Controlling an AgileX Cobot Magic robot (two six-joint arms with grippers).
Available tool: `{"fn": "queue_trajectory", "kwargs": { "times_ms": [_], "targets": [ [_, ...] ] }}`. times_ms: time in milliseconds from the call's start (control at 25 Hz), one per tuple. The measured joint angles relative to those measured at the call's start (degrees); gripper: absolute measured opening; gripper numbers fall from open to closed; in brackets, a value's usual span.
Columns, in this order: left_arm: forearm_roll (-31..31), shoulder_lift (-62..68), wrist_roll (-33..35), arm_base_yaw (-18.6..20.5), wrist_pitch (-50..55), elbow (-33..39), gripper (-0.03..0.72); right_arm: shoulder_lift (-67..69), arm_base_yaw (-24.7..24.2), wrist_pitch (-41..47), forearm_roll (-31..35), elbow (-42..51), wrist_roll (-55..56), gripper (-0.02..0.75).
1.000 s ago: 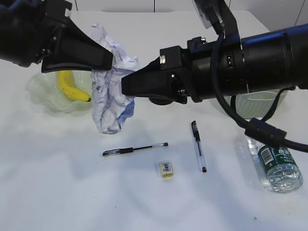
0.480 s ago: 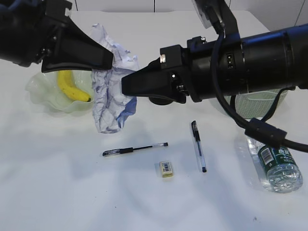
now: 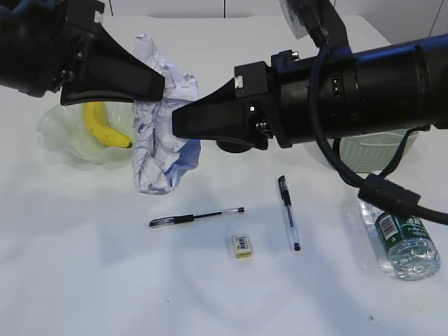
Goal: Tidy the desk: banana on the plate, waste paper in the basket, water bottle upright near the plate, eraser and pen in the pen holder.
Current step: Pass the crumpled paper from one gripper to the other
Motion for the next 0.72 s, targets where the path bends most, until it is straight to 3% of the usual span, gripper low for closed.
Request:
{"fn": "queue_trajectory", "kwargs": {
  "times_ms": [320, 720],
  "targets": [
    [-0.14, 0.00, 0.00, 0.00, -0.24, 0.00, 0.000, 0.00, 0.00, 0.22, 0.11, 0.00, -0.08, 0.000],
    [-0.51, 0.00, 0.00, 0.00, -1.47, 0.00, 0.290, 0.00, 0.00, 0.46, 0.11, 0.00, -0.08, 0.000]
  ]
}}
